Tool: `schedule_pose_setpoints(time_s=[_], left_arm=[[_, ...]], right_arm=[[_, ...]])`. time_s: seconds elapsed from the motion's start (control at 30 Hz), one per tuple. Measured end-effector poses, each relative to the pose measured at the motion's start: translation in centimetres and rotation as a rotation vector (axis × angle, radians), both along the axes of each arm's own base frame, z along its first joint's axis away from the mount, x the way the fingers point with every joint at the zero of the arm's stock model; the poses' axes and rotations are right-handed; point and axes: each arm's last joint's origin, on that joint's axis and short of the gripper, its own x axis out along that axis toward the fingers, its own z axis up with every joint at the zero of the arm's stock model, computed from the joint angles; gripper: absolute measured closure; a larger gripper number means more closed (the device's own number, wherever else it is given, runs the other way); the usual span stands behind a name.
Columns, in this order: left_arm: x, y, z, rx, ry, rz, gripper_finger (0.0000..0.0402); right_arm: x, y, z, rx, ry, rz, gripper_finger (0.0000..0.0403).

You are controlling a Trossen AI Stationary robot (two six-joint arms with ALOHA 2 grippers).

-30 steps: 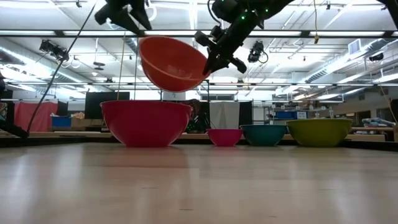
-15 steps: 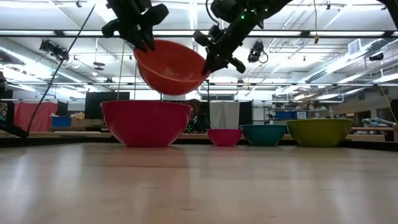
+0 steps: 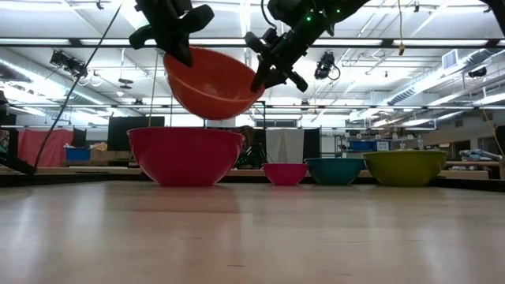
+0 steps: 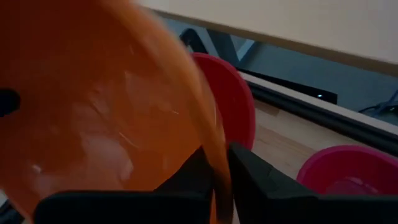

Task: Nest bowls inside each other
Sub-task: Stack the orange bowl on top of the red bowl, then stack the green bowl on top of the orange bowl

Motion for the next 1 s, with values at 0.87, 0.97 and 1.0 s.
schedule_pose_setpoints(time_s=[0.87, 0.97, 1.0], left_arm=[[-1.0, 1.1, -0.5, -0.148, 0.100, -0.188, 0.0401], [-1.0, 0.9, -1.4, -0.187, 0.130, -0.245, 0.0401], [-1.0, 0.9, -1.8, -0.201, 0.140, -0.255, 0.0401]], right_arm=[[-0.3, -0.5, -0.3, 0.028, 0.020, 0.190, 0.0232], [-0.1, 0.4, -0.7, 0.002, 0.082, 0.225, 0.0232], [-0.1, 0.7, -0.8, -0.007, 0.098, 0.223, 0.0232]])
